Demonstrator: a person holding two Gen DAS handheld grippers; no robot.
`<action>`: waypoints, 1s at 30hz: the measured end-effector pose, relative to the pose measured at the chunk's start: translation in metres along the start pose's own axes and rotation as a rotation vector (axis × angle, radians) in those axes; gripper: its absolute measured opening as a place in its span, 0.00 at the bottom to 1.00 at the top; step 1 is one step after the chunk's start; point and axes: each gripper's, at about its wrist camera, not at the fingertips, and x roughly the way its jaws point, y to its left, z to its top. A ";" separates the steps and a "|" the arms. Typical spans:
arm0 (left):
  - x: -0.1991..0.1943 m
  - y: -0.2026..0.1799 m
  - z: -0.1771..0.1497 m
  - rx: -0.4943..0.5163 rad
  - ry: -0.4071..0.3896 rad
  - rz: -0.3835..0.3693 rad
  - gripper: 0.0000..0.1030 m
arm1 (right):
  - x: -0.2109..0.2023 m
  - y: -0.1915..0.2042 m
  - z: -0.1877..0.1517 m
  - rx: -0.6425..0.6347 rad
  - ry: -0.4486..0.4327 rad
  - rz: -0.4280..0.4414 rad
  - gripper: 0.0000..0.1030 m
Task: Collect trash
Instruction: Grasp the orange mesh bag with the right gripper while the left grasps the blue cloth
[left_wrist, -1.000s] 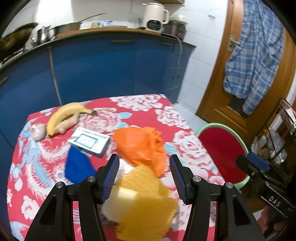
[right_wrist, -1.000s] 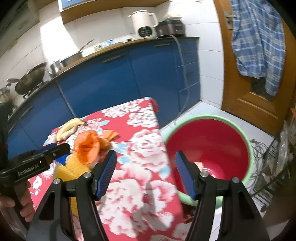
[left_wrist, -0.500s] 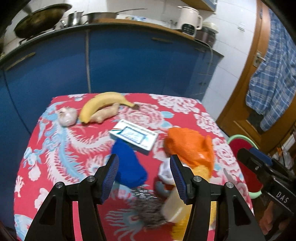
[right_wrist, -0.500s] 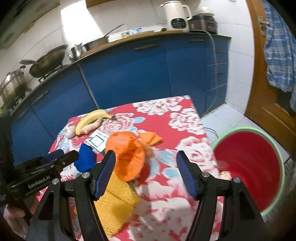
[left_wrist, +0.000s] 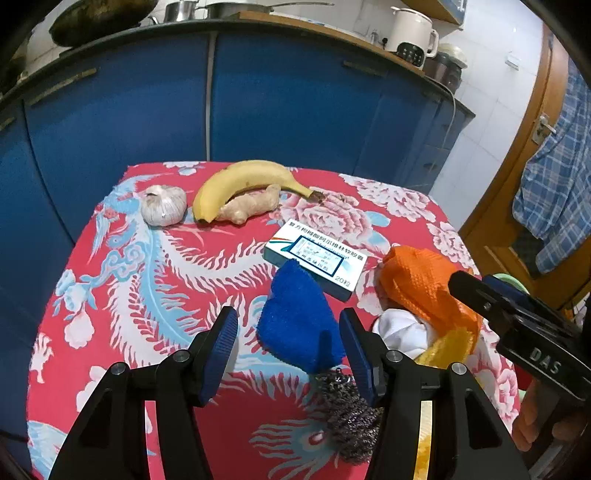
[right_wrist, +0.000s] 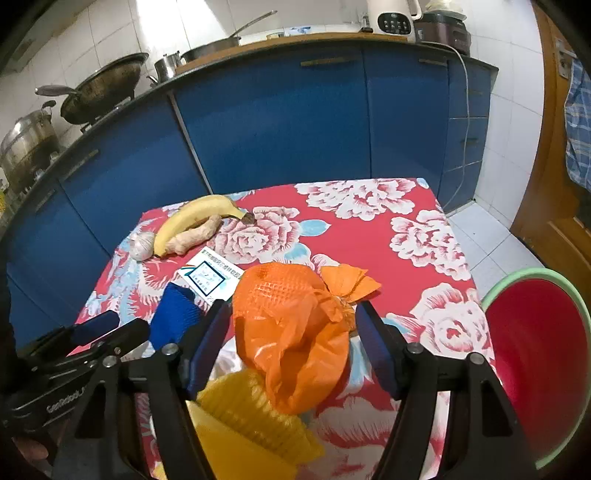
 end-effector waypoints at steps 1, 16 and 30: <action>0.002 0.000 0.000 -0.001 0.003 0.000 0.57 | 0.004 0.000 0.000 -0.004 0.008 -0.005 0.68; 0.038 -0.003 -0.003 -0.007 0.070 -0.014 0.57 | 0.025 -0.008 -0.010 0.002 0.076 0.004 0.23; 0.044 -0.004 -0.005 -0.012 0.071 -0.053 0.27 | -0.005 -0.013 -0.003 0.038 -0.012 0.055 0.06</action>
